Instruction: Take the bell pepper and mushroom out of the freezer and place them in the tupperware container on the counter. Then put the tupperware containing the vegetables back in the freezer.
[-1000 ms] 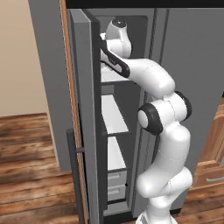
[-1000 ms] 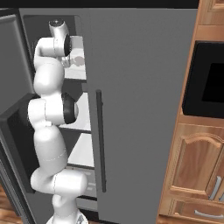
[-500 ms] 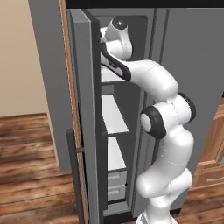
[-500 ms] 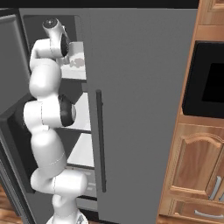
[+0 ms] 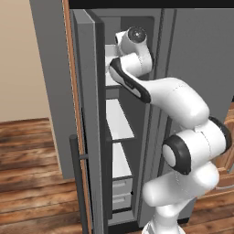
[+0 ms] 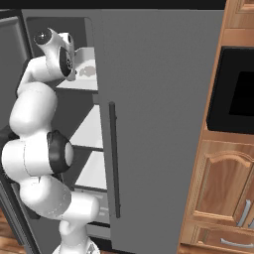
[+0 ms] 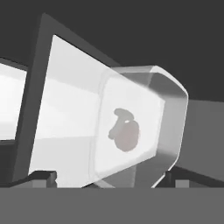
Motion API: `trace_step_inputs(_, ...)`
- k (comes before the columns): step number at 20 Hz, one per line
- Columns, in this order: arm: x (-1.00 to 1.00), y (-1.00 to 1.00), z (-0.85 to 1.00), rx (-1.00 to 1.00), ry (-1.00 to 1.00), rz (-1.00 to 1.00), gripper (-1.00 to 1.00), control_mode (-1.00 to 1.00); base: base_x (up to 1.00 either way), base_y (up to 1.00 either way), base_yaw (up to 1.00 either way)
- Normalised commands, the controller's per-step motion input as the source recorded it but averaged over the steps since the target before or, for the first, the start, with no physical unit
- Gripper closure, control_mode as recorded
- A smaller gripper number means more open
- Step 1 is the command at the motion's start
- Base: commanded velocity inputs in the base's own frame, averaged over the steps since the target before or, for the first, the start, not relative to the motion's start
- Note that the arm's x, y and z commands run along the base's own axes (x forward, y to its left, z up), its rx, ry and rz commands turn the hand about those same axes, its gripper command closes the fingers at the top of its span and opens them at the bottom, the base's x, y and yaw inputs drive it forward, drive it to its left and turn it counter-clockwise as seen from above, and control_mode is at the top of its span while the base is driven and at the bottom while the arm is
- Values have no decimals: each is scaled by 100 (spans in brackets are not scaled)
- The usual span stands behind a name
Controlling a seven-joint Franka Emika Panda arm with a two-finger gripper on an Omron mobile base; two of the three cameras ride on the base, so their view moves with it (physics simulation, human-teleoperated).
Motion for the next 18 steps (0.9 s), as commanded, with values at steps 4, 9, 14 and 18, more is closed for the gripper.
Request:
trace_step_inputs(4,-100,-56,53,10,0,-11,-100,-100,0,0,0)
trace_step_inputs(9,-100,-49,59,8,-5,-3,-100,-100,0,0,0)
trace_step_inputs(14,-100,-32,46,4,-15,0,-100,-100,0,0,0)
trace_step_inputs(18,-100,-17,24,2,-16,1,-100,-100,0,0,0)
